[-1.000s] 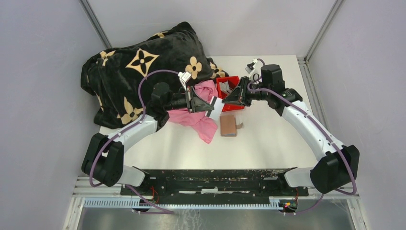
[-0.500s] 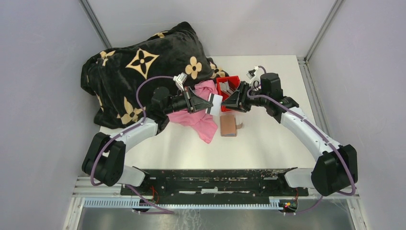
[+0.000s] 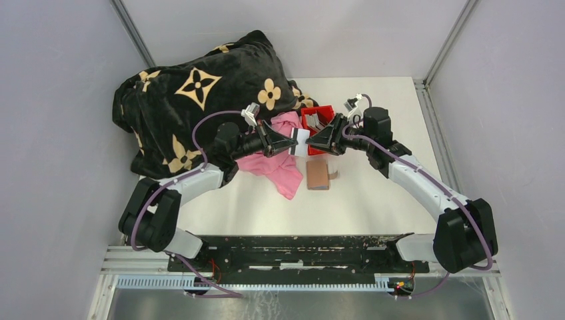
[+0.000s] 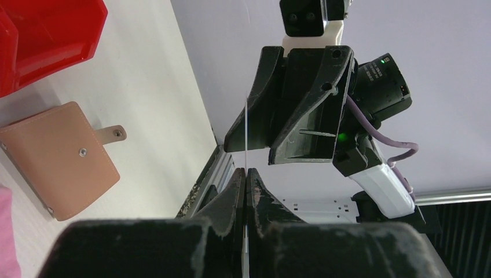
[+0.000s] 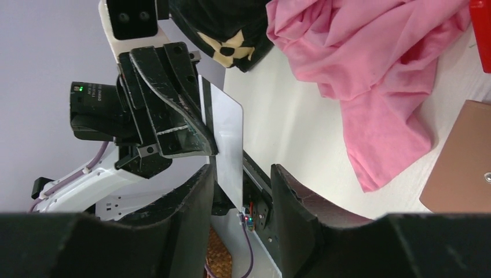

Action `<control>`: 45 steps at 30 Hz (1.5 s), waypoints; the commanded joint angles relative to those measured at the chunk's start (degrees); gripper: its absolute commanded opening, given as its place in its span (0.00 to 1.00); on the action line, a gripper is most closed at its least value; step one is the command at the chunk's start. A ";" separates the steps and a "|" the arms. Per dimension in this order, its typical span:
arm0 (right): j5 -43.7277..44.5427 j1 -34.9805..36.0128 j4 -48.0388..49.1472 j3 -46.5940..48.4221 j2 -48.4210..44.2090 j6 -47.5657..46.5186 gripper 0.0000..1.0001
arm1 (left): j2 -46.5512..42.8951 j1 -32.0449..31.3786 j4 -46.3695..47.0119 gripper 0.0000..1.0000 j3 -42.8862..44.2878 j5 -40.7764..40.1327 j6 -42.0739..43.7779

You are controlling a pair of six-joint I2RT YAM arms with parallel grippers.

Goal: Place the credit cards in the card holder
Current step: Pick up the credit card from the storage box.

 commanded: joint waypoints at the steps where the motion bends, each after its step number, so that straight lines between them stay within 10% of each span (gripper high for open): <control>1: -1.72 0.28 7.18 -0.02 -0.41 1.98 0.47 | 0.69 -0.47 5.14 0.03 0.30 -1.22 -3.70; 17: -4.25 0.38 14.45 -1.87 3.08 6.09 0.22 | 5.62 -3.05 11.26 0.03 2.52 -1.96 -8.63; 22: -4.53 0.34 13.00 -1.11 2.98 5.13 0.01 | 6.02 -3.03 10.29 0.30 1.14 -2.07 -7.56; 45: 21.48 0.17 -38.03 9.47 -1.98 -33.93 0.01 | 7.17 -3.56 -26.05 0.47 1.26 -20.30 17.63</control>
